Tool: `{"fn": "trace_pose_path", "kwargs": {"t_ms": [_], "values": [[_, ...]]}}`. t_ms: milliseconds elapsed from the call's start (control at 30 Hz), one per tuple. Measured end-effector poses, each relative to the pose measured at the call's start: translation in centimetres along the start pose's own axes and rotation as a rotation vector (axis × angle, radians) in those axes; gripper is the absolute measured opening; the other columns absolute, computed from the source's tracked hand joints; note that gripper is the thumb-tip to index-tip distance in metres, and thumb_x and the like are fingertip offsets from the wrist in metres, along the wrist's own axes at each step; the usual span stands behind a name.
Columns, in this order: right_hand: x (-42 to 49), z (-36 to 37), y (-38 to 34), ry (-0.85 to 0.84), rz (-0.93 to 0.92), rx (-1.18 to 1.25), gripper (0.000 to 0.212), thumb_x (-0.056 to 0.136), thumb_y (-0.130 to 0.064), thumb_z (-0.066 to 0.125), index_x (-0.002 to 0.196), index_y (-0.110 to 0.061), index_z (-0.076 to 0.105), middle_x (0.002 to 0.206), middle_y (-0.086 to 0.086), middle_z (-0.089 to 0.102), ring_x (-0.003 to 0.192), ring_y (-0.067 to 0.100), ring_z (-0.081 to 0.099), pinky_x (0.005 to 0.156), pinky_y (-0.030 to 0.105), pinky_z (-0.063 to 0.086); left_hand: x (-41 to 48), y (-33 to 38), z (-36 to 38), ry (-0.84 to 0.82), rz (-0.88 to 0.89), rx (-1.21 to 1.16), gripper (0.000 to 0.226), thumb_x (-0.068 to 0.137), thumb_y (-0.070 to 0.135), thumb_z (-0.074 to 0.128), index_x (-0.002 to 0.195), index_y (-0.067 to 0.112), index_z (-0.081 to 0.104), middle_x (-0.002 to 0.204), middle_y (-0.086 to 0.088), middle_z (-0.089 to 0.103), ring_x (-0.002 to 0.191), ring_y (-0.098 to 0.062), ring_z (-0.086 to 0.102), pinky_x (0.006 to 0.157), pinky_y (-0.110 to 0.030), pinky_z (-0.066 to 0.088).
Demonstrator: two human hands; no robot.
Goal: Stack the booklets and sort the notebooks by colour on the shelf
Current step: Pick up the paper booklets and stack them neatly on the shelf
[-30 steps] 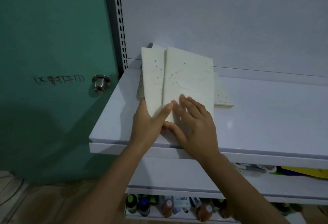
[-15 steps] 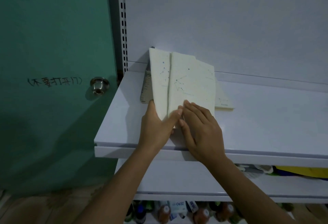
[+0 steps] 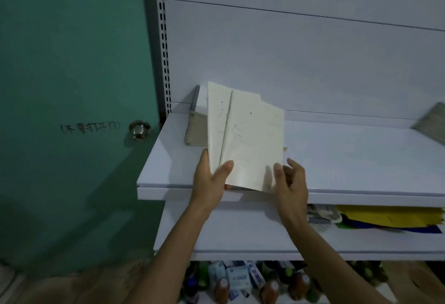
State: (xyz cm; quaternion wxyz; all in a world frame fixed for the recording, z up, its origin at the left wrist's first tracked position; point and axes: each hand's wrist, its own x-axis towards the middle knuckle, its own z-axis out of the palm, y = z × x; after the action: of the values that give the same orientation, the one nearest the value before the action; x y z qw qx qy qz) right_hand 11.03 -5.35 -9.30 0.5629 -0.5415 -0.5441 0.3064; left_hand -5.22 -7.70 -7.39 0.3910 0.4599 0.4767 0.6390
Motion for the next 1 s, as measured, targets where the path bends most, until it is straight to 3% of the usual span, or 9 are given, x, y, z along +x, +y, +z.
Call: {"fn": "trace_pose_path", "kwargs": {"t_ms": [67,200,267,400,567,633,800,900,1000], "values": [[-0.3,-3.7,-0.2,-0.042,0.106,0.17,0.033,0.082,-0.058,0.054,0.105,-0.034,0.056,0.1,-0.016,0.065,0.094,-0.001,0.061,0.064,0.01,0.047,-2.6,0.2,2.9,-0.043,-0.029,-0.095,0.029,0.089,0.019,0.064,0.111,0.035,0.054,0.098,0.015,0.069,0.087,-0.003,0.067,0.059,-0.022,0.053],[-0.1,-13.2,-0.6,-0.092,0.247,0.403,0.025,0.086,-0.04,0.063,0.105,-0.025,0.067,0.1,-0.003,0.073,0.096,0.022,0.069,0.08,0.043,0.056,-6.7,1.1,10.6,-0.116,-0.037,-0.207,0.032,0.087,0.017,0.064,0.114,0.033,0.055,0.101,0.011,0.07,0.091,-0.009,0.068,0.063,-0.026,0.055],[-0.4,-18.2,-0.9,-0.075,0.243,0.496,0.023,0.09,-0.031,0.06,0.111,-0.022,0.066,0.107,-0.001,0.072,0.098,0.022,0.069,0.081,0.041,0.056,-8.3,1.8,14.7,-0.146,-0.04,-0.235,0.032,0.087,0.016,0.063,0.113,0.033,0.057,0.103,0.008,0.07,0.095,-0.011,0.067,0.069,-0.029,0.057],[-1.7,-27.5,-0.7,0.034,0.239,0.56,0.028,0.093,-0.027,0.057,0.119,-0.019,0.062,0.11,-0.001,0.072,0.098,0.017,0.069,0.077,0.033,0.058,-12.1,2.8,24.1,-0.139,-0.04,-0.29,0.022,0.088,0.017,0.064,0.104,0.031,0.062,0.096,0.007,0.072,0.087,-0.011,0.069,0.061,-0.024,0.055],[-2.9,-38.6,0.4,0.172,0.224,0.466,0.031,0.093,-0.03,0.058,0.122,-0.022,0.061,0.109,-0.002,0.072,0.1,0.019,0.068,0.085,0.04,0.055,-16.5,3.2,34.1,-0.255,-0.001,-0.222,0.028,0.077,0.041,0.073,0.102,0.033,0.063,0.093,0.01,0.072,0.084,-0.008,0.068,0.06,-0.024,0.055],[-3.0,-42.4,0.9,0.206,0.206,0.405,0.03,0.092,-0.032,0.059,0.121,-0.023,0.062,0.107,-0.003,0.072,0.098,0.018,0.069,0.083,0.04,0.056,-17.5,3.2,37.1,-0.307,0.006,-0.21,0.025,0.08,0.036,0.072,0.102,0.032,0.062,0.092,0.011,0.071,0.082,-0.006,0.068,0.059,-0.02,0.053],[-2.1,-48.6,1.7,0.276,0.158,0.388,0.024,0.092,-0.028,0.058,0.114,-0.021,0.064,0.099,-0.003,0.074,0.087,0.016,0.071,0.065,0.029,0.059,-18.4,3.4,43.8,-0.451,0.063,-0.244,0.02,0.087,0.025,0.065,0.106,0.03,0.06,0.097,0.014,0.07,0.088,-0.003,0.066,0.066,-0.015,0.052],[-0.8,-51.3,2.7,0.356,0.125,0.364,0.032,0.086,-0.036,0.059,0.115,-0.023,0.063,0.105,-0.002,0.072,0.094,0.019,0.07,0.071,0.032,0.06,-18.4,3.0,47.9,-0.467,0.104,-0.278,0.021,0.085,0.027,0.065,0.105,0.031,0.061,0.099,0.014,0.07,0.092,-0.004,0.066,0.07,-0.015,0.052],[1.7,-54.2,3.6,0.432,0.088,0.314,0.038,0.08,-0.045,0.06,0.114,-0.028,0.064,0.106,-0.003,0.071,0.096,0.02,0.068,0.067,0.028,0.055,-17.6,2.5,52.3,-0.484,0.109,-0.332,0.017,0.088,0.025,0.065,0.103,0.032,0.063,0.1,0.012,0.07,0.092,-0.006,0.066,0.072,-0.018,0.053]]}}
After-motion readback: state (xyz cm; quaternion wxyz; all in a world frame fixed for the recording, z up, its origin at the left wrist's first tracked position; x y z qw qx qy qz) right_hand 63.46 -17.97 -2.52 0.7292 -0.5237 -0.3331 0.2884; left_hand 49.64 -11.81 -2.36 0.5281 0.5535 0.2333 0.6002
